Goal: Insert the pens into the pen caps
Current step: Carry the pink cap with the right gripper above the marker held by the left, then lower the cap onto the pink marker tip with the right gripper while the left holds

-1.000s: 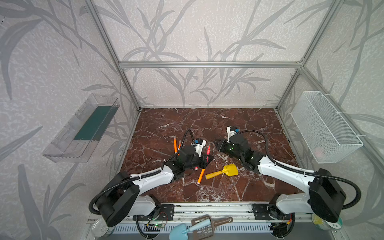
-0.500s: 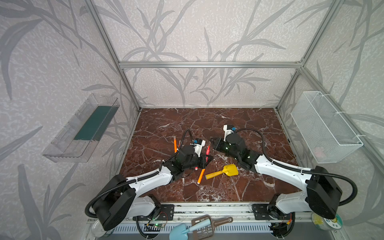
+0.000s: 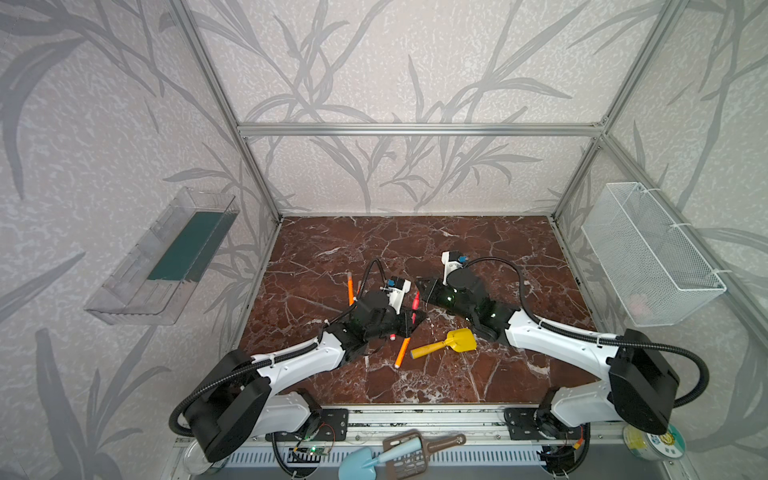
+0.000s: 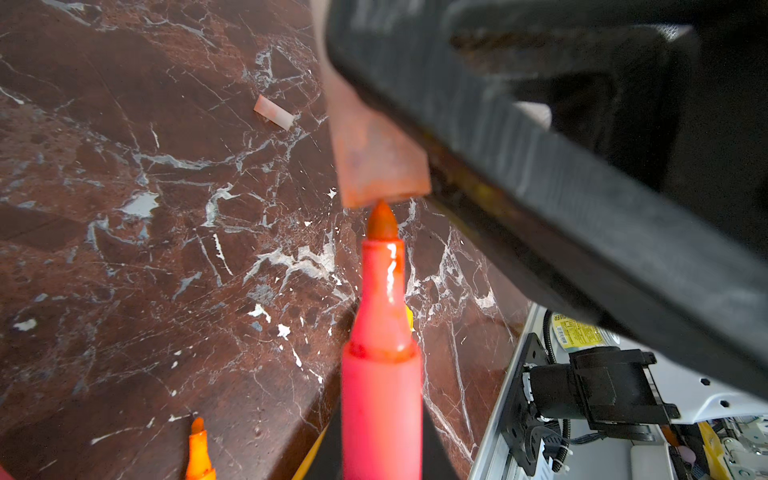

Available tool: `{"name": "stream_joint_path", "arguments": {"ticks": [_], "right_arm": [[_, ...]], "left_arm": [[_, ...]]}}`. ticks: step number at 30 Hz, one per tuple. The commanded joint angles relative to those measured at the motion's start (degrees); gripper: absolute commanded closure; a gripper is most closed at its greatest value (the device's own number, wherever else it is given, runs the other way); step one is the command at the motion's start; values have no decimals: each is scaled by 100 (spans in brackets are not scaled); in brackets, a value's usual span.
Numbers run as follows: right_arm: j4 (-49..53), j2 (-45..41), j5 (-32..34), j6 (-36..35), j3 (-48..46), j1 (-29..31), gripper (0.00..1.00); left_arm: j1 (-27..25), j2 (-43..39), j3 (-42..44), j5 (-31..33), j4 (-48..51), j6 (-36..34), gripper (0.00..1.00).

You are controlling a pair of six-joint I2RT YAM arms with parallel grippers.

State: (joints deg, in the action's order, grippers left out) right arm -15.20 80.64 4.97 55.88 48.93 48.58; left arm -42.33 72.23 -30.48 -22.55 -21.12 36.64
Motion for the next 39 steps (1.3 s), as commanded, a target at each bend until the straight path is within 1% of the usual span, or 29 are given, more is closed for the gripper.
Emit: {"name": "stream_joint_path", "arguments": {"ticks": [1,8,18,22,28,39], "right_arm": [[-176,-61,111,-85,-54,120,93],[-230,-40,170,-85,-216,237,94],[-401,-257,238,-120,-480,308,95],[-643,-320,217,-186,-602,360,95],[-1068,-256,61,-243,-753,455,95],[-1947,-248,-97,-424,-1246,517,94]], "left_arm": [[-14,-199,24,55,-75,-8,100],[-19,-294,114,90,-153,18,100],[-6,-361,183,212,-186,36,100],[-1,-320,214,232,-263,80,100],[6,-347,280,69,-518,146,100],[136,-691,657,-254,-1222,411,100]]}}
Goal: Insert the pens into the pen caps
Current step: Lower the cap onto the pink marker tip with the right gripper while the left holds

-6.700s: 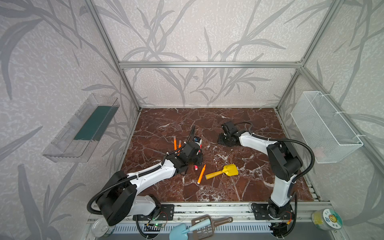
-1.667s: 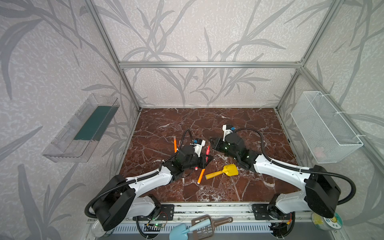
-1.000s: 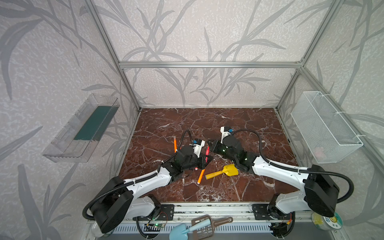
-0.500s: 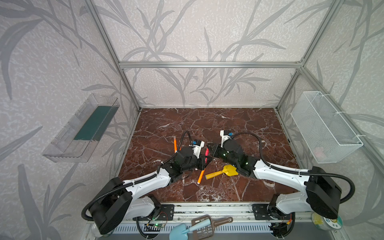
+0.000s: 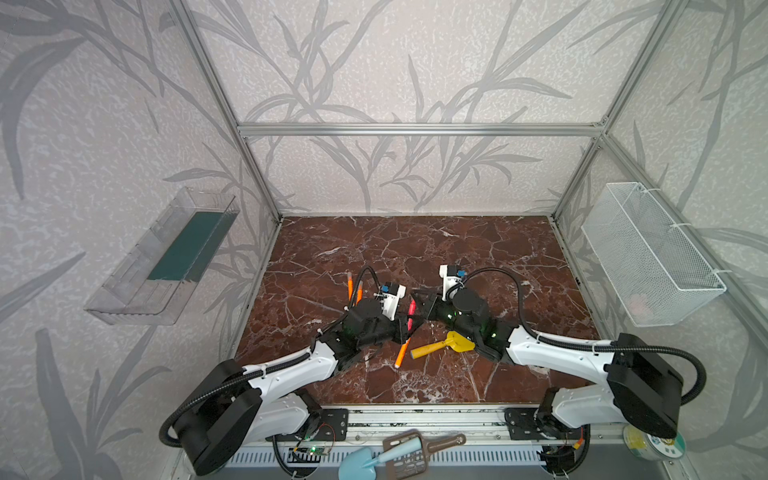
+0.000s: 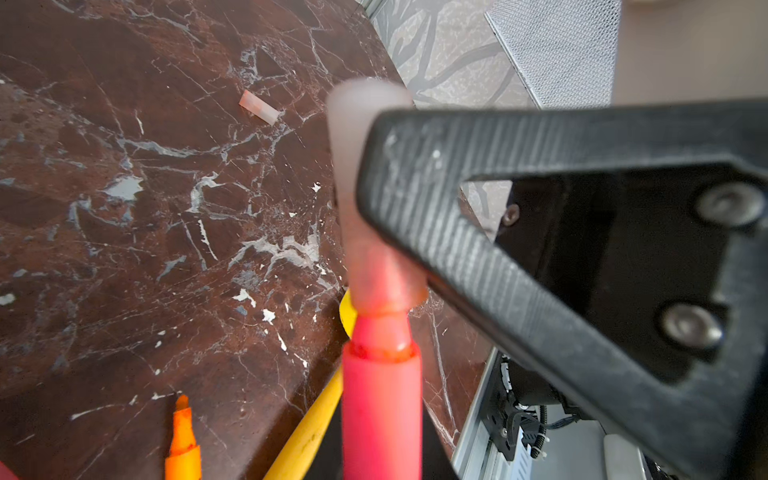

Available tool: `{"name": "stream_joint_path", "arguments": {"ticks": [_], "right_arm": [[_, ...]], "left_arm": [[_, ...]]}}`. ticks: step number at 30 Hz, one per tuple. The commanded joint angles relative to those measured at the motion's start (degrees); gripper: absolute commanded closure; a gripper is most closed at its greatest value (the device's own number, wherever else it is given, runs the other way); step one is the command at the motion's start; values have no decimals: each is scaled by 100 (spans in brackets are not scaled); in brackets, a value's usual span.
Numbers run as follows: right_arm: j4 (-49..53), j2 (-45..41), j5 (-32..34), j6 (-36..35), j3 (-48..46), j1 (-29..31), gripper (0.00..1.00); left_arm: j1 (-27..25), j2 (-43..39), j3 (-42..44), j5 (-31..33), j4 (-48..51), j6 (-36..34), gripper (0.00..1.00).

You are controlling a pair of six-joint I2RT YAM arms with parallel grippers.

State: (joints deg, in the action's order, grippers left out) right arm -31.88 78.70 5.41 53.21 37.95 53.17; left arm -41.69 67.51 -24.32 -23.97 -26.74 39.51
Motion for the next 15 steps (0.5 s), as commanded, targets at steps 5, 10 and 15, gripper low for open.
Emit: {"name": "stream_joint_path", "arguments": {"ticks": [5,10,15], "right_arm": [[-476,-151,-128,-247,-280,110,93],[-537,-231,-66,-320,-357,158,85],[-520,-417,91,-356,-480,159,76]], "left_arm": [[78,-367,107,-168,-713,148,100],[91,-449,150,-188,-776,171,100],[87,-521,149,-95,-636,95,100]]}}
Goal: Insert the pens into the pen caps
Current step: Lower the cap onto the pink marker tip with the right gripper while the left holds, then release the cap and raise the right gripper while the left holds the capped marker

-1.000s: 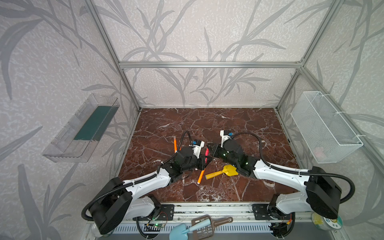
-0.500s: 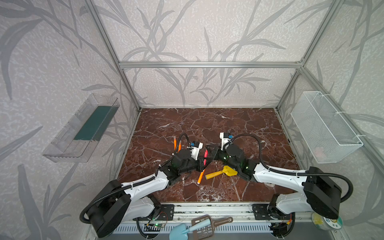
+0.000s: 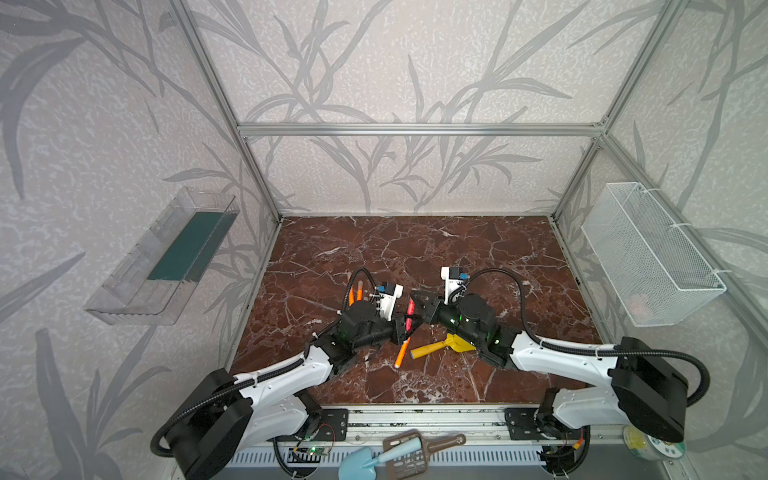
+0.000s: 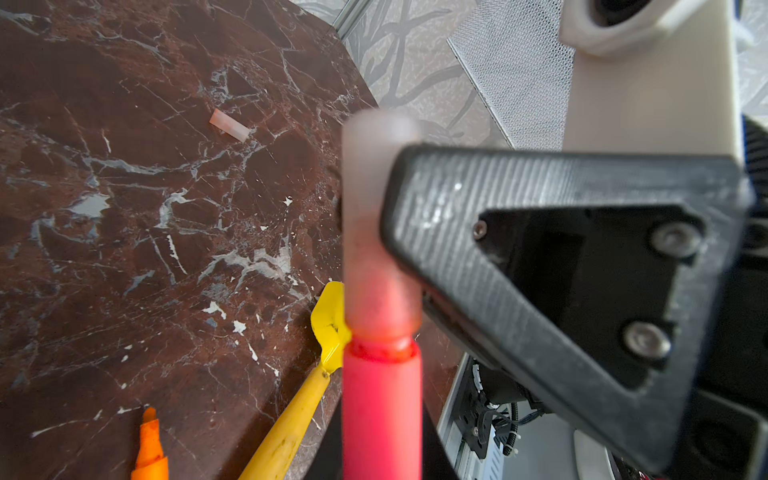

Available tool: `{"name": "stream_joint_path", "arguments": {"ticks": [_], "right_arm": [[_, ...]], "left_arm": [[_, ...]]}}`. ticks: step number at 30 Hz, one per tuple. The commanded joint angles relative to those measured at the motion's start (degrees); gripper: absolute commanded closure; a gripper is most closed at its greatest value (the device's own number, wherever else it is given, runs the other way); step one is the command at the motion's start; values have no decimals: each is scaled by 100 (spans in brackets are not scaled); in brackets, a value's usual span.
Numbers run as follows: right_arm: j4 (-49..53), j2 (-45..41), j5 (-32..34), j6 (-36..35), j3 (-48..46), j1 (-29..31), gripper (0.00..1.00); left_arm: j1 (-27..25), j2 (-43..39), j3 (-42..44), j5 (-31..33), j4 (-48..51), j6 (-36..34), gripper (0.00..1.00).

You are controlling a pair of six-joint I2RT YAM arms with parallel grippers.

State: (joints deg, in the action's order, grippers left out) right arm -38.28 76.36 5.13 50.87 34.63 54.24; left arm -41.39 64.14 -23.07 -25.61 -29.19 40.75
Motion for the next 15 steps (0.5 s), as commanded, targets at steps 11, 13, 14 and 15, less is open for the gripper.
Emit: {"name": "stream_joint_path", "arguments": {"ticks": [11,13,14,15], "right_arm": [[452,-925,302,-498,-194,51,48],[492,-1006,353,-588,-105,52,43],[562,-1010,382,-617,-29,52,41],[730,-1004,422,-621,92,51,40]], "left_arm": [[60,-192,-7,163,-183,-206,100],[60,-185,-59,148,-36,-316,100],[48,-183,-89,163,47,-369,100],[51,-191,-105,177,100,-415,100]]}}
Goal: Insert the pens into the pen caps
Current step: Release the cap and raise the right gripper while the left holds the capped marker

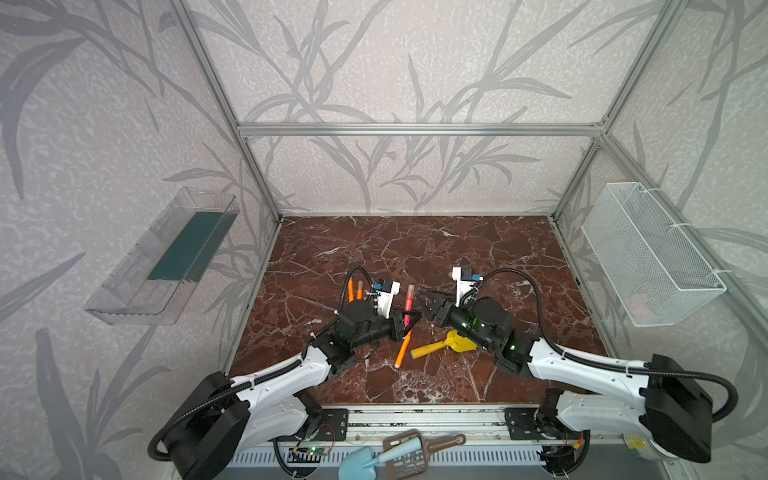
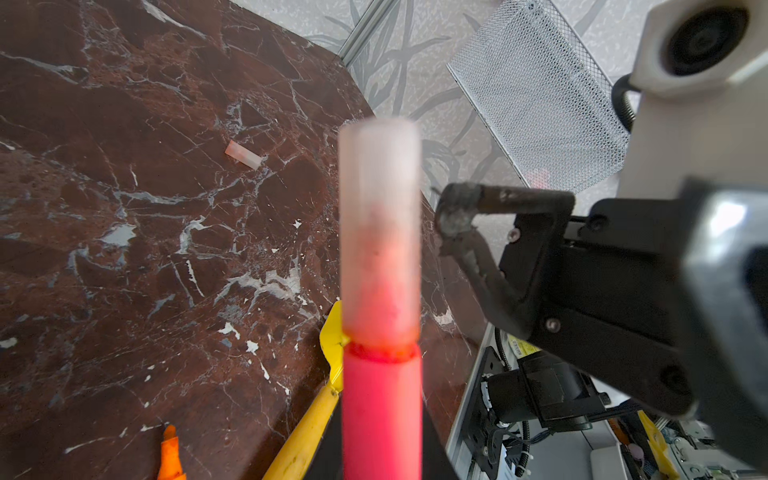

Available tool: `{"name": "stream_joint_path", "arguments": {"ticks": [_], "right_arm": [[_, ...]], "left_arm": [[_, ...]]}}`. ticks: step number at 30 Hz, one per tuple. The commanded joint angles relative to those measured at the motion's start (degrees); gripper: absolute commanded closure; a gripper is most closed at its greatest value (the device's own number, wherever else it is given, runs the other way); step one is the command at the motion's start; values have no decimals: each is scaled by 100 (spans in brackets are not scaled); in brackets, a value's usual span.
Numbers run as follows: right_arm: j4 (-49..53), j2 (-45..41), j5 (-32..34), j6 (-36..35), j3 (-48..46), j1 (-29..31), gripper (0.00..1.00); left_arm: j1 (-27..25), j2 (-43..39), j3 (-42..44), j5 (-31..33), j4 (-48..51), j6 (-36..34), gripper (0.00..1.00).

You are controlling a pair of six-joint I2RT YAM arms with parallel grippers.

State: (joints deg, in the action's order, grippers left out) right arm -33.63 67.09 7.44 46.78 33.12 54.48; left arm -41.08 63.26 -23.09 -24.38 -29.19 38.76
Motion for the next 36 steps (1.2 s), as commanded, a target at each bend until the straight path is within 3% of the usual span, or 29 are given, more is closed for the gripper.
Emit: {"name": "stream_joint_path", "arguments": {"ticks": [1,8,15,25,32,36], "right_arm": [[469,-44,223,-211,385,28,39],[1886,539,479,-65,1428,25,41],[2129,991,376,1,1830,27,44],[2312,1492,157,-16,2255,9,60],[2317,1692,-10,2,2342,0,63],[2308,1711,-38,-3,2324,-3,71]], "left_arm": [[21,-108,-108,56,130,-261,100],[-36,-267,-143,191,419,-547,100],[-88,-309,-208,327,640,-696,100],[-138,-315,-241,455,773,-782,100],[-139,-308,-248,477,795,-791,100],[-138,-319,-257,488,793,-783,100]]}}
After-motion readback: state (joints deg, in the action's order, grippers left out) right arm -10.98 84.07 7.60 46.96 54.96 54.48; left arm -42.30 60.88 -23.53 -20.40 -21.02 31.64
